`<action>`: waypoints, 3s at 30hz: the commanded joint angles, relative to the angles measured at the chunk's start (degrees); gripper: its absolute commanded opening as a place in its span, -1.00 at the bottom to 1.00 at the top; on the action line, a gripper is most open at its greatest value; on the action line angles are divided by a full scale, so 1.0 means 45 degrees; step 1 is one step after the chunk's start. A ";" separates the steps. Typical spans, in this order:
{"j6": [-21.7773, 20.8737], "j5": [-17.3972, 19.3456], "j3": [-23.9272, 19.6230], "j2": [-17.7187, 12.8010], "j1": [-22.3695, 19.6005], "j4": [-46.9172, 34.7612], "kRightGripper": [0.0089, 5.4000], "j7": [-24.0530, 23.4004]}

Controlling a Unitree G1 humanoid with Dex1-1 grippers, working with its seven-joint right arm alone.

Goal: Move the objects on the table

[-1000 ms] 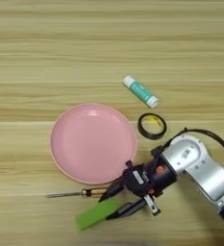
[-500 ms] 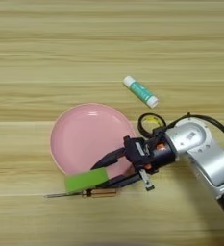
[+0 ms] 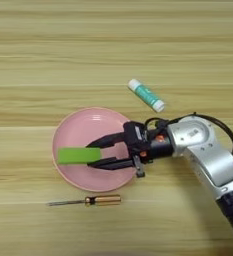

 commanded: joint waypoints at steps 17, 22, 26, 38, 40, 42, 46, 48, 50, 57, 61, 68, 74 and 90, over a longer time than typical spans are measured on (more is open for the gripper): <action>0.0037 -0.2212 -0.0315 0.0627 -0.2177 0.2172 -0.48 -0.2833; 0.0444 -0.2617 -0.0285 0.0787 -0.2520 0.2871 -0.48 -0.3327; 0.0984 -0.3118 -0.0132 0.0853 -0.2850 0.3665 -0.48 -0.3699; 0.1281 -0.3745 0.0076 0.1021 -0.3101 0.4906 -0.48 -0.3936; 0.1343 -0.3763 0.0101 0.1023 -0.3136 0.4995 -0.35 -0.3892; 0.1362 -0.3779 0.0120 0.1032 -0.3161 0.5067 -0.25 -0.3892; 0.1417 -0.3779 0.0122 0.1058 -0.3173 0.5083 -0.07 -0.3896; 0.1451 -0.3741 0.0089 0.1081 -0.3156 0.4982 0.04 -0.3922; 0.1524 -0.3634 0.0022 0.1102 -0.3123 0.4728 0.11 -0.3901; 0.1825 -0.3310 -0.0228 0.1204 -0.2997 0.3865 0.41 -0.3923; 0.1826 -0.3082 -0.0441 0.1254 -0.2911 0.3468 0.62 -0.4040; 0.1744 -0.2473 -0.0908 0.1206 -0.2615 0.2483 0.98 -0.3993; 0.1669 -0.1781 -0.1218 0.0961 -0.2407 0.1752 0.98 -0.3501; 0.1083 0.0559 -0.1882 -0.0030 -0.1117 -0.0526 0.98 -0.1283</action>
